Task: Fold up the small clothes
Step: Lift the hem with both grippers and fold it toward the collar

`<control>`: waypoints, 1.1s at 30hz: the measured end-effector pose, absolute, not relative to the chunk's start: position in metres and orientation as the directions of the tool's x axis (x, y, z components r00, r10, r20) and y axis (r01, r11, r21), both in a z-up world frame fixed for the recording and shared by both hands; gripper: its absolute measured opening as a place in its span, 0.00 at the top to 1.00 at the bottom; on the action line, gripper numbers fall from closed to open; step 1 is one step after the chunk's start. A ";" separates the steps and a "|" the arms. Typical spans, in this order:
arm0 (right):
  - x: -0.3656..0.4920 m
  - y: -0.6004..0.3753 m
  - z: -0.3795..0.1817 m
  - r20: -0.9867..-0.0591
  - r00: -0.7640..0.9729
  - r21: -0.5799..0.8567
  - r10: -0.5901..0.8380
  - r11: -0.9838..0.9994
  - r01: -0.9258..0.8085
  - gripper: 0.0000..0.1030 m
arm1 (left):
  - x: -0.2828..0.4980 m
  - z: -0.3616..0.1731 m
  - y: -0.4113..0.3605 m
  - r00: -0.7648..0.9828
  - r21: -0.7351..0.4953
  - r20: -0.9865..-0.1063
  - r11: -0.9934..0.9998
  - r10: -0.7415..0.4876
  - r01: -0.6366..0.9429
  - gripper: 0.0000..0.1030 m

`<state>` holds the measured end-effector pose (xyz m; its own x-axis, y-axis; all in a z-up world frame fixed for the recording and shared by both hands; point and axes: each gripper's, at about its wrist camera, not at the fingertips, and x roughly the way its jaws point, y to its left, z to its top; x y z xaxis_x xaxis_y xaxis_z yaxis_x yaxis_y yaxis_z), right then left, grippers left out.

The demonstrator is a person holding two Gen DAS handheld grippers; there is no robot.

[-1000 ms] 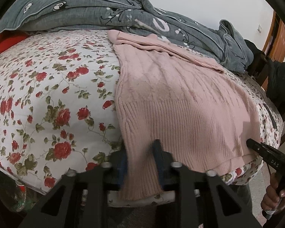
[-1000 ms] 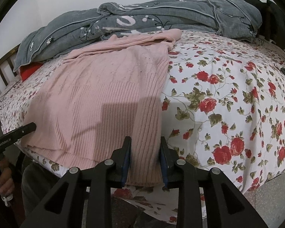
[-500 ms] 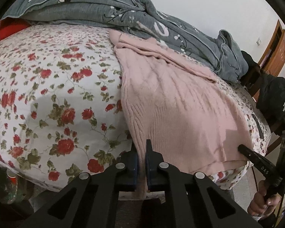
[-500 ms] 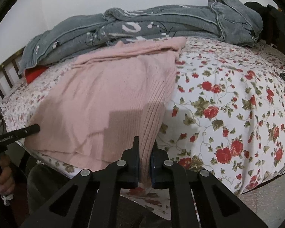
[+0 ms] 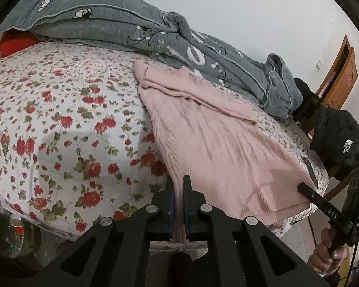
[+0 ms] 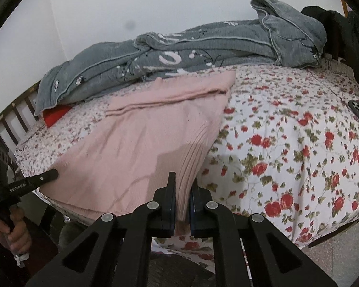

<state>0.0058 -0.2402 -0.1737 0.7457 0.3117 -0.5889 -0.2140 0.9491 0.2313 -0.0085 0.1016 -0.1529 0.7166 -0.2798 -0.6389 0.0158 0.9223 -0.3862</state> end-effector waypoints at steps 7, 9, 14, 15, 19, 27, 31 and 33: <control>0.011 -0.241 -0.155 -0.571 0.751 0.257 0.331 0.941 -0.219 0.92 | -0.003 -0.138 0.105 0.723 -0.411 -0.625 0.911 -0.294 0.015 0.94; 0.014 -0.244 -0.150 -0.564 0.750 0.280 0.346 0.934 -0.220 0.92 | 0.001 -0.132 0.106 0.728 -0.416 -0.617 0.909 -0.298 0.020 0.94; 0.029 -0.252 -0.135 -0.538 0.746 0.342 0.392 0.911 -0.231 0.92 | 0.017 -0.112 0.111 0.741 -0.430 -0.601 0.903 -0.299 0.016 0.94; 0.034 -0.254 -0.130 -0.531 0.748 0.350 0.398 0.907 -0.234 0.92 | 0.023 -0.108 0.112 0.745 -0.427 -0.601 0.904 -0.290 0.007 0.94; 0.060 -0.257 -0.109 -0.504 0.758 0.374 0.414 0.896 -0.240 0.92 | 0.053 -0.086 0.117 0.753 -0.449 -0.591 0.894 -0.289 -0.009 0.94; 0.136 -0.265 -0.071 -0.450 0.753 0.487 0.480 0.839 -0.244 0.92 | 0.120 -0.057 0.124 0.771 -0.438 -0.587 0.898 -0.245 -0.048 0.94; 0.178 -0.272 -0.065 -0.437 0.742 0.550 0.508 0.804 -0.226 0.92 | 0.161 -0.052 0.130 0.779 -0.441 -0.587 0.894 -0.219 -0.080 0.94; 0.200 -0.274 -0.064 -0.433 0.742 0.565 0.513 0.795 -0.220 0.92 | 0.180 -0.053 0.132 0.782 -0.446 -0.582 0.892 -0.223 -0.078 0.94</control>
